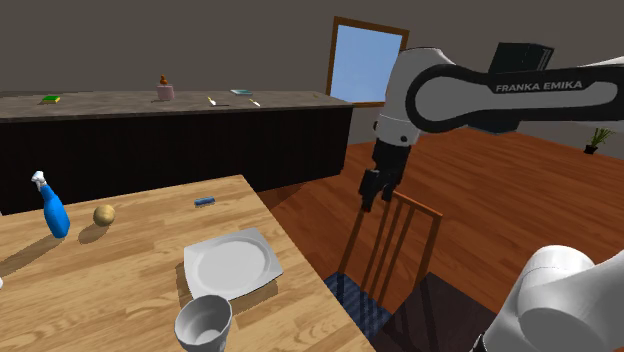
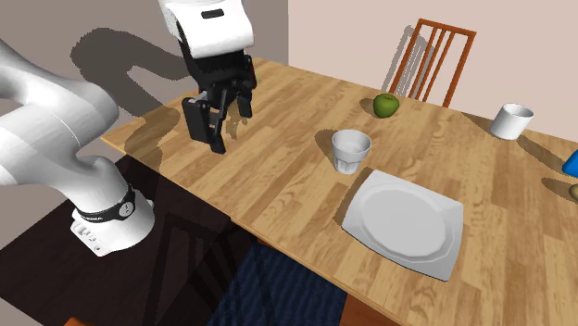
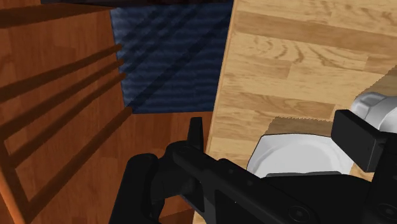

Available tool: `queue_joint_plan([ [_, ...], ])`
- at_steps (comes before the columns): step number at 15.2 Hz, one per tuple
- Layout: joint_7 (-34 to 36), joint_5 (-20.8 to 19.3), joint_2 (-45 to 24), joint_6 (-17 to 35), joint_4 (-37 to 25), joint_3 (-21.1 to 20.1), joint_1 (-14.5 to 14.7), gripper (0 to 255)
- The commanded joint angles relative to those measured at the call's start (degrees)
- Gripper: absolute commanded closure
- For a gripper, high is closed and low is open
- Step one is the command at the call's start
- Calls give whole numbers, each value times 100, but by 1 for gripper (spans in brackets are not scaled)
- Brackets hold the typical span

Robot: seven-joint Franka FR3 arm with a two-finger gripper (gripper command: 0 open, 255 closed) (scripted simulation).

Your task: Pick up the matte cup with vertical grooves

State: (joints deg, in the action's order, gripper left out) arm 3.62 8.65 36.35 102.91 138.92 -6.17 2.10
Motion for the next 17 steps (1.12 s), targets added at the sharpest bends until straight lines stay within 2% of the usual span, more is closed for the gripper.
queue_joint_plan([
  [1, 157, 115, -218, 301, 59, -159, 68, 0],
  [10, 934, 435, -1660, 1624, -170, -927, 334, 0],
  [17, 1647, 273, -3045, 2502, -759, -1439, 482, 0],
])
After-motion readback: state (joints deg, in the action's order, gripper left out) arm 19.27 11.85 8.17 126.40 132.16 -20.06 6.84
